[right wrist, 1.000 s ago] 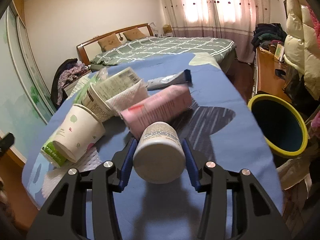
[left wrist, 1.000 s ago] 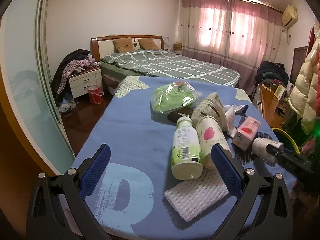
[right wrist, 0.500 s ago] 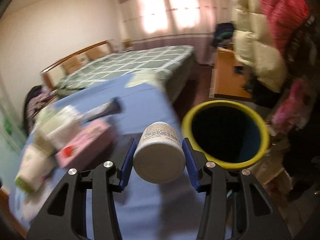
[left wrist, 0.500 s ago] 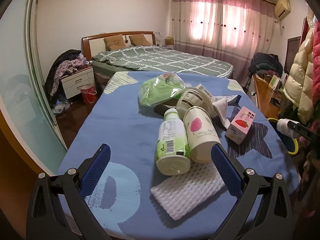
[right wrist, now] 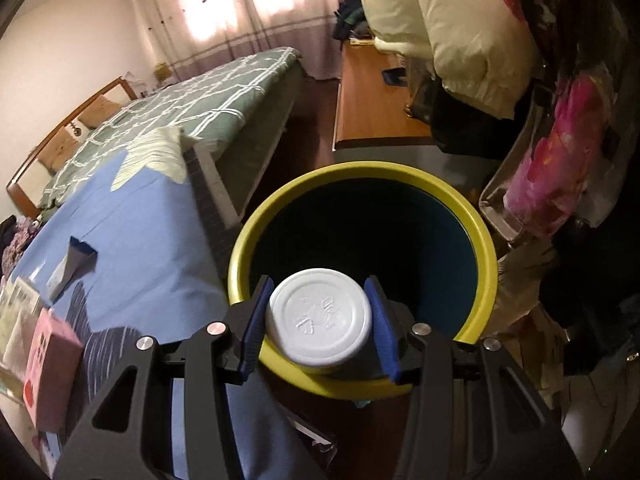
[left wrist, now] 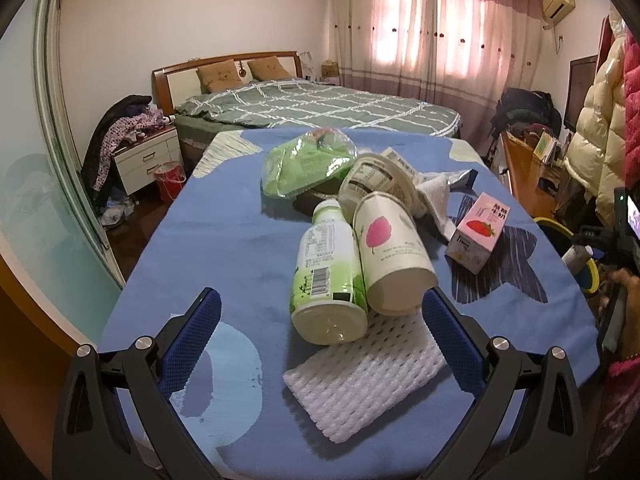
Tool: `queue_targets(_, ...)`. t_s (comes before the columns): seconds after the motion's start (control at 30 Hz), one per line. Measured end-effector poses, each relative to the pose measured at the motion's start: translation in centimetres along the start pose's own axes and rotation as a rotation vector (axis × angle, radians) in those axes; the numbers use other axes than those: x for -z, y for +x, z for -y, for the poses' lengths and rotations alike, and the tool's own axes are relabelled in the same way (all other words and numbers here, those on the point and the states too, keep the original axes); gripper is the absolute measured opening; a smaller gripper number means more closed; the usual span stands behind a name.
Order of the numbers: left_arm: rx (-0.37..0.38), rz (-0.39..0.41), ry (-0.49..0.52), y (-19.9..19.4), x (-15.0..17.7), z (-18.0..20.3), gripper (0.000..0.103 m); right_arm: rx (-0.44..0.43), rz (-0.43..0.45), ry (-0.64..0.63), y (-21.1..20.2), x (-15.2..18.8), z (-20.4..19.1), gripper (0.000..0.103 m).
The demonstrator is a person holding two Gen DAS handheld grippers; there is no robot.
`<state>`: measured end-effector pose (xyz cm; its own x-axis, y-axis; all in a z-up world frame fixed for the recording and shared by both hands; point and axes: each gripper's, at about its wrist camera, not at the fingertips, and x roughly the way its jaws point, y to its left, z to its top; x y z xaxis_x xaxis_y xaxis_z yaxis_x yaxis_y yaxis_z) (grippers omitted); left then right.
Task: Collect trash
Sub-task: 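Carry the pill bottle over the yellow bin and open the right tool, then grasp the green-labelled bottle with the left tool and lift it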
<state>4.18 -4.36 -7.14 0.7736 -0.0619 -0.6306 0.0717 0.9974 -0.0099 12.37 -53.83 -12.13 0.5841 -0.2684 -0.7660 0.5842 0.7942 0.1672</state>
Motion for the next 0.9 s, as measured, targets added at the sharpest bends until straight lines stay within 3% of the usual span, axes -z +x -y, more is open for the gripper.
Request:
queue_targets(0.47, 0.010, -0.084, 0.004, 4.2, 1.2, -0.5, 0.098, 0.021, 0.006, -0.010, 0.2, -0.2, -0.6, 0.047)
queue_targets(0.6, 0.023, -0.110, -0.029, 5.6, 1.3, -1.3, 0.081, 0.019, 0.009, -0.014, 0.2, -0.2, -0.9, 0.047)
queue_targets(0.7, 0.056, -0.122, -0.042, 6.4, 1.4, -1.5, 0.073, 0.019, 0.005, -0.017, 0.3, -0.3, -1.0, 0.047)
queue_targets(0.77, 0.084, -0.116, -0.039, 6.6, 1.3, -1.4, 0.070, 0.017, 0.006, -0.020, 0.3, -0.3, -1.0, 0.047)
queue_targets(0.9, 0.115, -0.084, -0.045, 6.7, 0.9, -1.7, 0.053, 0.015, 0.007, -0.021, 0.3, -0.3, -1.0, 0.047)
